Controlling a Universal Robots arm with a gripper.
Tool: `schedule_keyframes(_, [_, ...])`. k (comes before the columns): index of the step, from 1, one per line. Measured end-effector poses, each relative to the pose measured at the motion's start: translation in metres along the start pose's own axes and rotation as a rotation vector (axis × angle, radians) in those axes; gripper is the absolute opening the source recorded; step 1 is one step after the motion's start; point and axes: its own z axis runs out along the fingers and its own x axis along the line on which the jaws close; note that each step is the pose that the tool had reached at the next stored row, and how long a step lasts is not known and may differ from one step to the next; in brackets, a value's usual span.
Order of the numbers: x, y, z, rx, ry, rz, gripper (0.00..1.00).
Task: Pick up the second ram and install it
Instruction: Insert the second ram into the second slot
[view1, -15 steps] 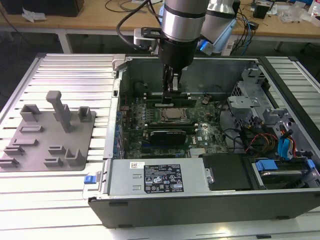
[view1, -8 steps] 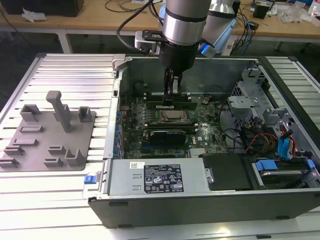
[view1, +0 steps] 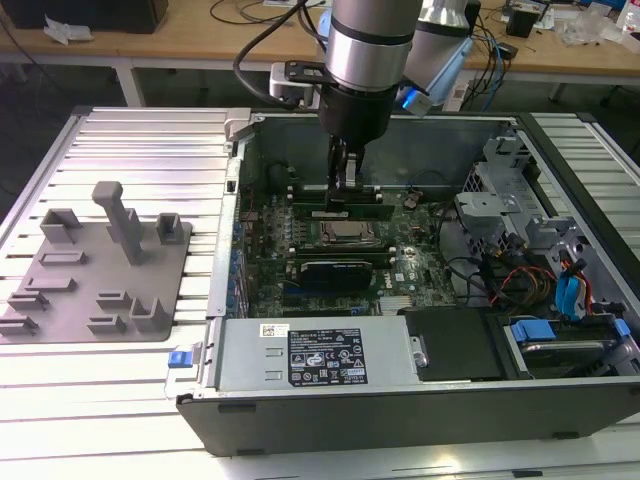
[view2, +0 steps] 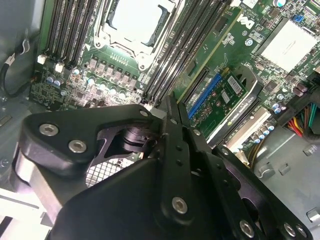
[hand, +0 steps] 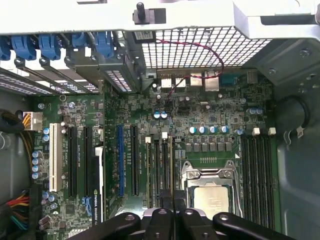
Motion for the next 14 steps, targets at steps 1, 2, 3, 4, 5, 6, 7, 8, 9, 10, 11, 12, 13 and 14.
schedule_keyframes(1, [0.0, 0.0, 0.0, 0.0, 0.0, 0.0, 0.09])
schedule_keyframes(2, [0.0, 0.0, 0.0, 0.0, 0.0, 0.0, 0.09])
schedule_keyframes(3, [0.0, 0.0, 0.0, 0.0, 0.0, 0.0, 0.09])
schedule_keyframes(4, [0.0, 0.0, 0.0, 0.0, 0.0, 0.0, 0.09])
schedule_keyframes(5, [-0.0001, -0.0001, 0.0005, 0.0001, -0.0003, 0.0, 0.09])
schedule_keyframes(6, [0.0, -0.0001, 0.0012, 0.0001, -0.0003, 0.0, 0.09])
schedule_keyframes(7, [0.0, -0.0001, 0.0017, 0.0, 0.0, 0.0, 0.09])
schedule_keyframes(8, [-0.0001, -0.0002, 0.0029, 0.0, 0.0, 0.0, 0.09])
schedule_keyframes(9, [-0.0001, -0.0003, 0.0041, 0.0, 0.0, 0.0, 0.09])
schedule_keyframes(10, [-0.0001, -0.0005, 0.0066, 0.0, 0.0, 0.0, 0.09])
schedule_keyframes(11, [-0.0001, -0.0006, 0.0088, -0.0001, 0.0, 0.0, 0.09])
schedule_keyframes(12, [-0.0002, -0.0008, 0.0111, -0.0001, 0.0, -0.001, 0.09])
schedule_keyframes(13, [-0.0003, -0.0011, 0.0165, 0.0, 0.0002, -0.004, 0.09])
schedule_keyframes(14, [-0.0003, -0.0014, 0.0198, 0.0001, 0.0004, -0.004, 0.09])
